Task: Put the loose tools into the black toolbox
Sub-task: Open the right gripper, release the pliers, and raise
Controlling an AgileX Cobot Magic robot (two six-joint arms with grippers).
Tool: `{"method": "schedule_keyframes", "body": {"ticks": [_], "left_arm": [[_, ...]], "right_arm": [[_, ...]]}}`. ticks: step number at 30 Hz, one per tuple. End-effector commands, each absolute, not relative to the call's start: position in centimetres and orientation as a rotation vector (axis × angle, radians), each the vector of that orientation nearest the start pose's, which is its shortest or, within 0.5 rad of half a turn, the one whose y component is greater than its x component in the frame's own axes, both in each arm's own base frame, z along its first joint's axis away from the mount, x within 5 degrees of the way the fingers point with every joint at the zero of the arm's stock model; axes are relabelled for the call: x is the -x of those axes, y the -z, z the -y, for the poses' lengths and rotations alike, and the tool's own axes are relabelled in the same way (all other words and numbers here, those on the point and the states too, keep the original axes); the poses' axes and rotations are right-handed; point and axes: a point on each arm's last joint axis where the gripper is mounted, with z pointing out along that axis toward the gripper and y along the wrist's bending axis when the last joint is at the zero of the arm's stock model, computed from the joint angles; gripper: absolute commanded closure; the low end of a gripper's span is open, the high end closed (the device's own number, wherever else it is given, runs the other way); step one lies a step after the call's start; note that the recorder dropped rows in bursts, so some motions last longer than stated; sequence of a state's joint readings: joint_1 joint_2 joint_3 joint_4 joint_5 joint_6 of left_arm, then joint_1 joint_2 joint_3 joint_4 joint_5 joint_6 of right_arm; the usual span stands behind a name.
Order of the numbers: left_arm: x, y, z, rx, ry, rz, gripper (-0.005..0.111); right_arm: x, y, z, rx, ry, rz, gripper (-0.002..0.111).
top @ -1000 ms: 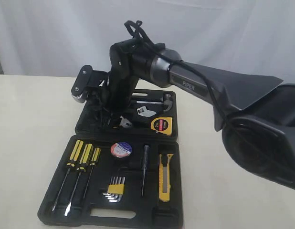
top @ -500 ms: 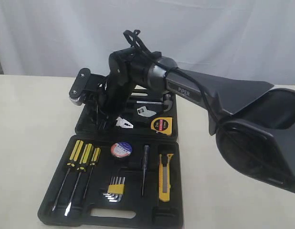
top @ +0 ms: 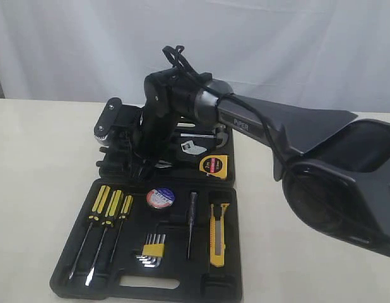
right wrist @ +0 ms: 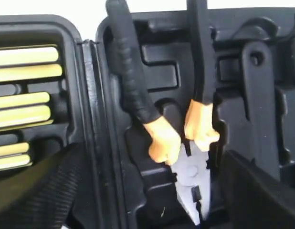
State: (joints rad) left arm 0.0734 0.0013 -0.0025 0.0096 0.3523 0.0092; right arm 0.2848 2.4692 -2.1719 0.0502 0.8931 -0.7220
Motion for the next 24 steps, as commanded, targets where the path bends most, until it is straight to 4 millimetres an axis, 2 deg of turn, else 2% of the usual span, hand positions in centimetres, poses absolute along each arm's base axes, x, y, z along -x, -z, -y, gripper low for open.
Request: {"method": "schedule_keyframes", "body": {"ticks": [1,5,8,11,16,24], "left_arm": [[-5.3,-18.2,-0.4,0.056,-0.053,-1.825,0.107],[-5.3,-18.2,-0.4,0.056,-0.053,-1.825,0.107],[-5.3,-18.2,-0.4,0.056,-0.053,-1.825,0.107],[-5.3,-18.2,-0.4,0.056,-0.053,-1.825,0.107],[-5.3,-18.2,-0.4,0.056,-0.053,-1.825,0.107],[-5.3,-18.2,-0.4,0.056,-0.053,-1.825,0.107]], "right_arm": [[-51.3,-15.9,-15.3,1.256,0.078,-2.358,0.034],[-51.4,-15.9,-15.3,1.254,0.079,-2.354,0.035],[-51.5,-16.2,-15.3,1.244,0.085,-2.337,0.045],[-51.5,-17.0,-15.5,1.216,0.069,-2.312,0.065],[-51.6,-17.9,-15.7,1.16,0.038,-2.297,0.108],[-51.9,-18.1,-16.6,0.962,-0.061,-2.298,0.109]]}}
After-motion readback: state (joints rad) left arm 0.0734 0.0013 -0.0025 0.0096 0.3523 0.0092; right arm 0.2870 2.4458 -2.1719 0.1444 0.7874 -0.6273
